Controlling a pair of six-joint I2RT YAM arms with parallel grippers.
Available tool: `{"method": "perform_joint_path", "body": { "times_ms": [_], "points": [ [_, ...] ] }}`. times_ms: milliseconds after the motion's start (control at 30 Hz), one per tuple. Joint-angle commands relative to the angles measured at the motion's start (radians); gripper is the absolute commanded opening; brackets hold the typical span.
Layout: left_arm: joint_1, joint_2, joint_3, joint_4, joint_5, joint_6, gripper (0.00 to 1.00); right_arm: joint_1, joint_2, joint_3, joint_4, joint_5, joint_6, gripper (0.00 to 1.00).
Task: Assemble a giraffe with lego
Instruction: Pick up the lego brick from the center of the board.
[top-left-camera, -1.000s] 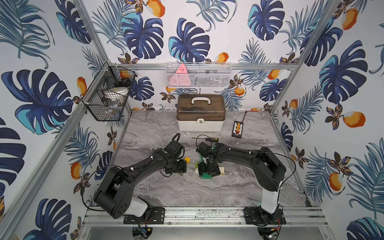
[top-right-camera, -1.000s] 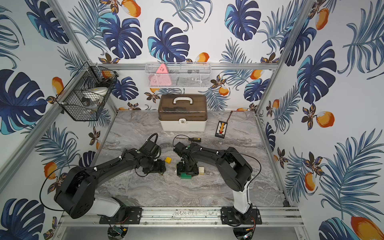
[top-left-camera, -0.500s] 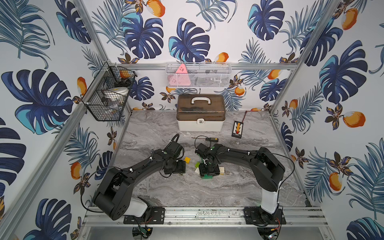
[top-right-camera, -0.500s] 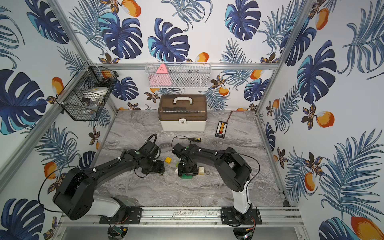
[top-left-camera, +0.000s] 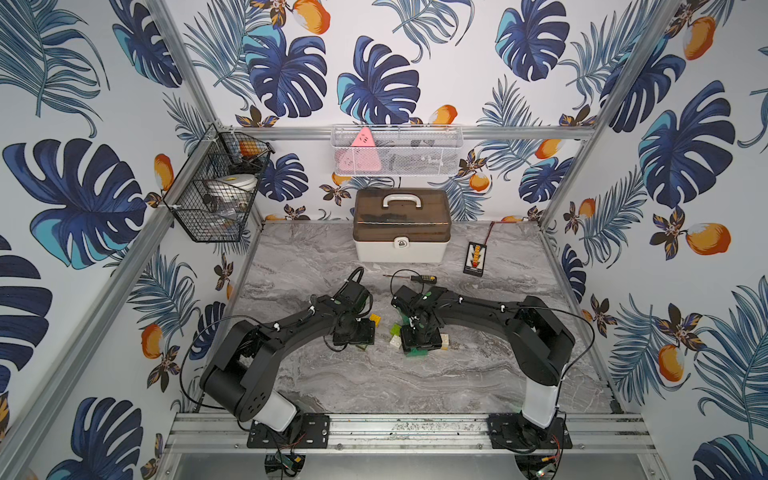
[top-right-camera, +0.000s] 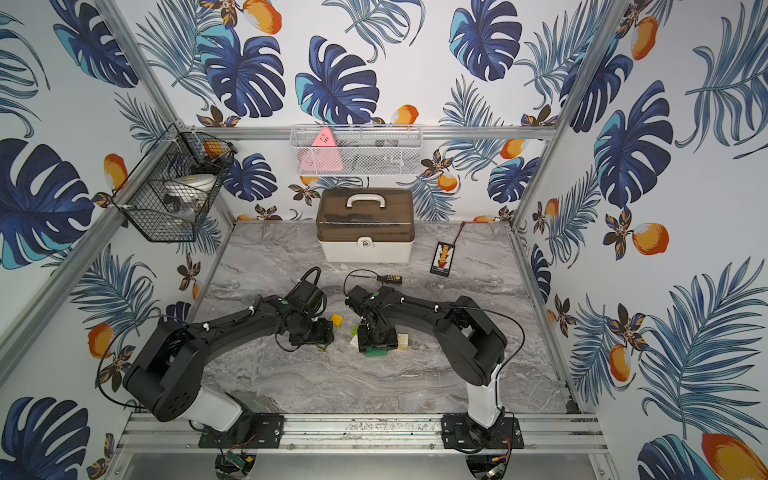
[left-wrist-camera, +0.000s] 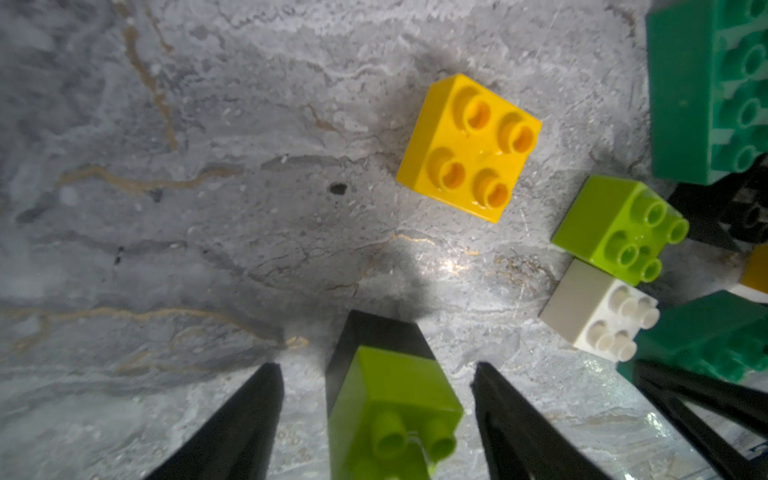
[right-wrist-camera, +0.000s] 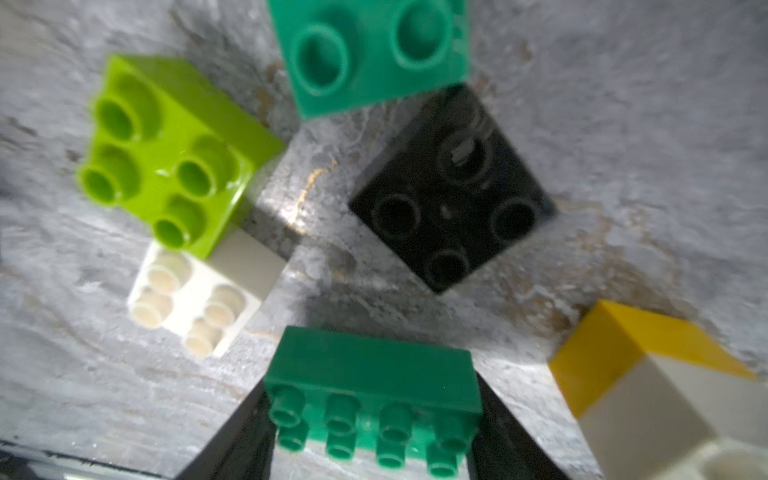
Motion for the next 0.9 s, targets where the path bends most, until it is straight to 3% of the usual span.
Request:
{"method": "perform_joint_path", "body": {
  "times_ms": [0, 500, 700, 867],
  "points": [
    [-0.005, 0.002, -0.002, 0.022, 0.022, 0.006, 0.77, 0.000, -0.051, 0.023, -0.059, 0.047, -0.007, 0.46],
    [-0.140, -0.036, -0.035, 0.027, 0.016, -0.096, 0.76, -0.011, -0.191, 0.020, -0.118, 0.092, -0.001, 0.46],
    [-0.182, -0.047, -0.017, -0.001, -0.050, -0.138, 0.77, -0.020, -0.240, -0.014, -0.115, 0.099, -0.015, 0.47],
    [-0.181, -0.133, -0.008, -0.098, -0.146, -0.181, 0.77, -0.020, -0.233, 0.018, -0.110, 0.091, -0.079, 0.47]
  ]
}}
